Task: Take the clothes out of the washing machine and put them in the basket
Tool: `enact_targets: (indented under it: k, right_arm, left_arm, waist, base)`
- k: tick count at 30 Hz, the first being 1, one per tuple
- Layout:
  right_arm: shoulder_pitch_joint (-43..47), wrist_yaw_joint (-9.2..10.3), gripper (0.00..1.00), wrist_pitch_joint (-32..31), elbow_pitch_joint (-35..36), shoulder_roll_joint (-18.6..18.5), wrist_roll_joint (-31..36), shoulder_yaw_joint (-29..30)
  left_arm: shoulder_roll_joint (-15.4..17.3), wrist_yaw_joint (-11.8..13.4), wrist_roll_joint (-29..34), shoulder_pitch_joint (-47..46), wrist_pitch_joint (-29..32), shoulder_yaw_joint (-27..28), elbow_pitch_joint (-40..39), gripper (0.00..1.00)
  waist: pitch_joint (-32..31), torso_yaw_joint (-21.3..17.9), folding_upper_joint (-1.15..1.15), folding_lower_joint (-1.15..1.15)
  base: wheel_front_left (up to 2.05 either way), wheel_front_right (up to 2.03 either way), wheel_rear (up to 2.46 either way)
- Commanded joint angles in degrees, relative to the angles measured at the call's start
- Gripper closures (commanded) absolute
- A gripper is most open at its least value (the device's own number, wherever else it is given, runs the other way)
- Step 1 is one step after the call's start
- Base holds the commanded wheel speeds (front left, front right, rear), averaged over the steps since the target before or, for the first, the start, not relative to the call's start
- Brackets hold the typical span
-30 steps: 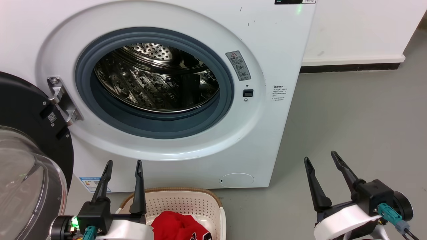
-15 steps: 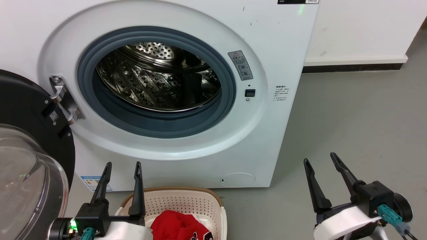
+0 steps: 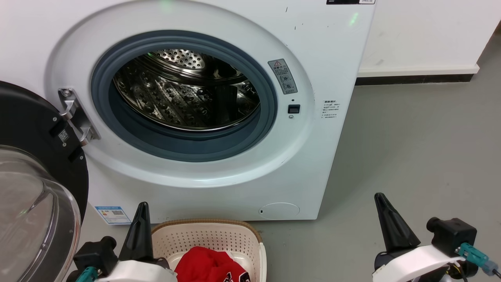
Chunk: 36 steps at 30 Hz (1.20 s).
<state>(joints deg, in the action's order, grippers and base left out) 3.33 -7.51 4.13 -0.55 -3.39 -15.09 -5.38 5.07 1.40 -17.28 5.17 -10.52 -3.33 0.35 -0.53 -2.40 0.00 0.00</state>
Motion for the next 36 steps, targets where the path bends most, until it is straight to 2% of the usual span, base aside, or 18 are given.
enact_targets:
  k: [1,13,36]
  right_arm:
    - [-2.1,0.0,1.0,-0.1,0.1,-0.5,-3.7,0.3]
    - [-3.5,0.01,1.0,-1.0,-2.2,-1.1,-17.0,1.2]
    - [-5.5,0.01,1.0,-2.8,-5.5,-1.7,-36.6,3.0]
  left_arm:
    - [0.4,-0.6,-3.4,-2.1,0.5,0.4,-0.1,1.0]
    - [0.6,-2.1,-16.0,-3.9,2.7,1.3,2.5,1.0]
    - [0.5,-4.2,-34.9,-6.3,6.3,3.0,5.8,1.0]
  waist:
    - [0.0,0.0,0.0,0.0]
    - [0.1,0.3,0.0,0.0]
    - [0.2,0.8,0.0,0.0]
  base:
    - [0.0,0.0,0.0]
    - [0.0,0.0,0.0]
    - [0.0,0.0,0.0]
